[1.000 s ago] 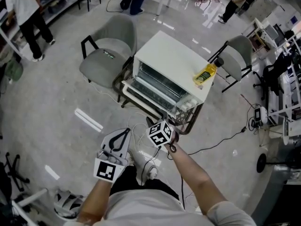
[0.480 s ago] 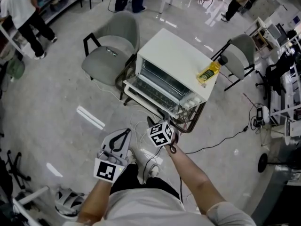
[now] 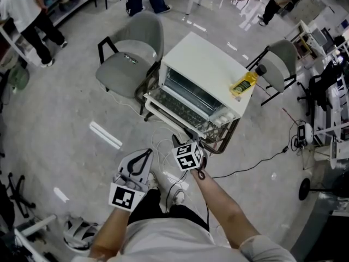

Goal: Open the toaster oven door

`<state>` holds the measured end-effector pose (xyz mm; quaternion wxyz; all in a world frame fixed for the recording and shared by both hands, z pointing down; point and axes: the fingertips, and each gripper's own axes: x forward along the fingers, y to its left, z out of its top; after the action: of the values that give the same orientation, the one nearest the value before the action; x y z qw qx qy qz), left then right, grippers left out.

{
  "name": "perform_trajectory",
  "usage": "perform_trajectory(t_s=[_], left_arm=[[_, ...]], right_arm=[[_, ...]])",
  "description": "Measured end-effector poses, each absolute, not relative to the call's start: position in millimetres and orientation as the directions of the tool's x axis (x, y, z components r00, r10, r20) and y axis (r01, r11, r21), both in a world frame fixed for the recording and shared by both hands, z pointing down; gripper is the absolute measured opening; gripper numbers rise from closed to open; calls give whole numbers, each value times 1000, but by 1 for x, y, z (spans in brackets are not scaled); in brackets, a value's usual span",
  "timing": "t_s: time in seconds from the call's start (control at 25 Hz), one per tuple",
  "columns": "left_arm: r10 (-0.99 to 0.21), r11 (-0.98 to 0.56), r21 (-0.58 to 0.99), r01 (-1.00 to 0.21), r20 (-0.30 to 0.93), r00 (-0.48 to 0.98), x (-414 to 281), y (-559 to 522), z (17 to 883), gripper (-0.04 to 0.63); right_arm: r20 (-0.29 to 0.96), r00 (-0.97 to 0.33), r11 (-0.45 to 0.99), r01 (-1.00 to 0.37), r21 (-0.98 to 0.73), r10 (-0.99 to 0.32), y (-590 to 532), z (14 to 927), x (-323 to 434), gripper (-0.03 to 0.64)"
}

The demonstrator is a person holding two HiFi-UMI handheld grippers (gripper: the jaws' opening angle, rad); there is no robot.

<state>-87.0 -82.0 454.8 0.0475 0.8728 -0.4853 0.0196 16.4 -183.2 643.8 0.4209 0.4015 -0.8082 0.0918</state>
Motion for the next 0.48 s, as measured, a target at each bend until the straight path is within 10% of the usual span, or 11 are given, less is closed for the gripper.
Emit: perform_trajectory(t_s=[0.48], left_arm=[[-844,-525,60,-849,94,528,-90,-75,458,17]], right_arm=[[752,-328,636,-756,154,-572,-179,648,16,212]])
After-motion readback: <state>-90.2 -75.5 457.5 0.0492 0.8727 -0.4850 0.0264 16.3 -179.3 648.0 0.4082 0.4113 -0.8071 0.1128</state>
